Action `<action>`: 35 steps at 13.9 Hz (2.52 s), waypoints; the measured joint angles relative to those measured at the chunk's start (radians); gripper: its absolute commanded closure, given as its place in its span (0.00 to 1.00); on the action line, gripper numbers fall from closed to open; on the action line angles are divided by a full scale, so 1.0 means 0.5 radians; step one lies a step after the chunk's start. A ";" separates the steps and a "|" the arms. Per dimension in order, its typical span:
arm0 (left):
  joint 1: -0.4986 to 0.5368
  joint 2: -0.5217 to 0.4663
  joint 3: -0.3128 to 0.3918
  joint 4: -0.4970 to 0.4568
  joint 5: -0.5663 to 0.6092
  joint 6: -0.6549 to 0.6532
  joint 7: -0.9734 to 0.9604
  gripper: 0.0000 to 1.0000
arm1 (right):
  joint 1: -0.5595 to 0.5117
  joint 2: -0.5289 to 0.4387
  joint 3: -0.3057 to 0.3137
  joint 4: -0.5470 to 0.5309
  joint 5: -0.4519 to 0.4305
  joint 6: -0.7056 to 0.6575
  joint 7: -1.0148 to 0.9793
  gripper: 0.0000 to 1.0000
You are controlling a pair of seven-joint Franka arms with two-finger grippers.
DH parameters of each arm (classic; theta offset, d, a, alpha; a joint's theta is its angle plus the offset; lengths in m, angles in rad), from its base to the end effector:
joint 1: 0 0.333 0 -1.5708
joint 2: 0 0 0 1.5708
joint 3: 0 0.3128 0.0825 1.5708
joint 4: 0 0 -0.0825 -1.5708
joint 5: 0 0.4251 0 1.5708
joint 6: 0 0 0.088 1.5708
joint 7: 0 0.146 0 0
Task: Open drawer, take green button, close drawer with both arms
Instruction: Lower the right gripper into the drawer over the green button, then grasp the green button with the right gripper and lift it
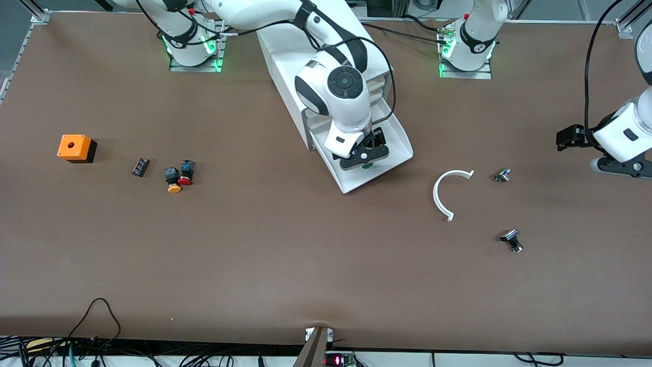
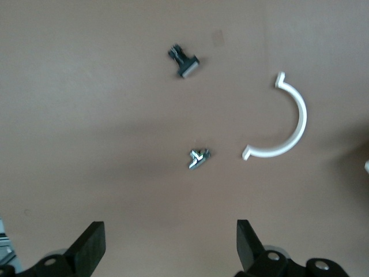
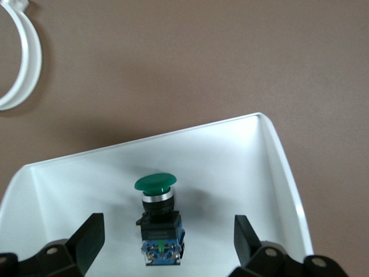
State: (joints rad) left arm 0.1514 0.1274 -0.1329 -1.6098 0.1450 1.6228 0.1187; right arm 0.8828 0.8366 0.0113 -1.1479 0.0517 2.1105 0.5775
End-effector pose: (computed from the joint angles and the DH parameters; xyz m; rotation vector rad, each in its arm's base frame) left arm 0.6247 0.0353 0.4904 -3.0117 0.1747 0.1837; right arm 0.5094 0.6370 0.2524 -2.9844 -0.4336 -0.0862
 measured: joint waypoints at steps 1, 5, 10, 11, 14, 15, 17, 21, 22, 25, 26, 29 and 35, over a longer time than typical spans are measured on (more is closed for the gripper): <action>-0.001 0.002 -0.001 0.000 -0.006 0.024 -0.038 0.00 | 0.015 0.029 0.000 0.000 -0.037 0.008 0.013 0.01; -0.002 0.012 0.002 -0.004 -0.098 0.099 -0.099 0.00 | 0.048 0.109 -0.003 -0.028 -0.072 0.118 0.020 0.04; -0.001 0.035 0.005 -0.004 -0.101 0.127 -0.112 0.00 | 0.076 0.127 -0.003 -0.054 -0.072 0.179 0.045 0.51; -0.001 0.035 0.005 -0.004 -0.101 0.128 -0.112 0.00 | 0.079 0.127 -0.004 -0.053 -0.072 0.179 0.063 0.73; -0.001 0.035 0.005 -0.004 -0.102 0.133 -0.114 0.00 | 0.087 0.126 -0.004 -0.053 -0.072 0.180 0.089 1.00; -0.001 0.035 0.006 -0.004 -0.102 0.134 -0.114 0.00 | 0.088 0.125 -0.005 -0.053 -0.072 0.180 0.096 1.00; -0.001 0.035 0.006 -0.004 -0.102 0.135 -0.114 0.00 | 0.089 0.123 -0.006 -0.053 -0.072 0.173 0.103 1.00; -0.001 0.035 0.006 -0.003 -0.102 0.135 -0.115 0.00 | 0.088 0.108 -0.029 0.050 -0.072 -0.039 0.099 1.00; -0.001 0.035 0.006 -0.003 -0.102 0.135 -0.115 0.00 | 0.087 0.095 -0.030 0.108 -0.072 -0.120 0.096 1.00; -0.001 0.035 0.006 -0.003 -0.102 0.135 -0.115 0.00 | 0.081 0.039 -0.031 0.221 -0.072 -0.294 0.090 1.00; -0.001 0.035 0.007 -0.003 -0.102 0.135 -0.115 0.00 | 0.074 0.015 -0.032 0.243 -0.072 -0.339 0.069 1.00; 0.000 0.035 0.007 -0.003 -0.102 0.135 -0.115 0.00 | 0.005 -0.079 -0.047 0.279 -0.072 -0.461 -0.049 1.00; 0.000 0.040 0.006 -0.002 -0.102 0.136 -0.115 0.00 | -0.375 -0.337 -0.051 0.291 -0.020 -0.734 -0.548 1.00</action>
State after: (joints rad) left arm 0.1513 0.1476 -0.1297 -1.6111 0.0941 1.6907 0.0614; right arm 0.6954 0.6683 -0.0143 -1.0026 0.0419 1.7435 0.3036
